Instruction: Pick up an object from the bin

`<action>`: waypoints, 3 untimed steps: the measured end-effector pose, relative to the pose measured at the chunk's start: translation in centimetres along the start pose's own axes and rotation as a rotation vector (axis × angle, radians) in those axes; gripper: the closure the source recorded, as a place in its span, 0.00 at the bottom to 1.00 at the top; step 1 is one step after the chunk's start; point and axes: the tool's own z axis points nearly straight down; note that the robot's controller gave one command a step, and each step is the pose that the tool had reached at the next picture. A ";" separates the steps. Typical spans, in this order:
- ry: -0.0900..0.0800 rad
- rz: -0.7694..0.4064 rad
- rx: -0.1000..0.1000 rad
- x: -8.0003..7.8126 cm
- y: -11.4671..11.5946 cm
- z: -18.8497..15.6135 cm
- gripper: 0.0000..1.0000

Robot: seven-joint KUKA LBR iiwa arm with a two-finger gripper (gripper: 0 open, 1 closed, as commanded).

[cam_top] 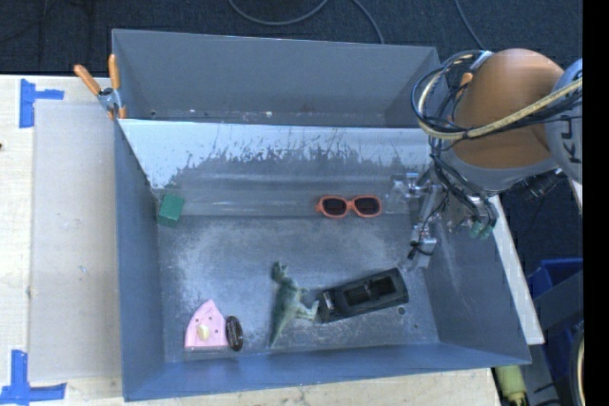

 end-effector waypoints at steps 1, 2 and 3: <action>-0.008 -0.002 0.001 -0.2 0.0 -0.5 0.00; -0.010 -0.040 0.001 3.3 0.6 3.5 0.00; -0.009 -0.065 0.001 5.1 2.5 10.3 0.00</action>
Offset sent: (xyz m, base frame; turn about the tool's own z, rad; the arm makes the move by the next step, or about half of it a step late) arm -0.0613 0.0102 -0.0657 -0.0657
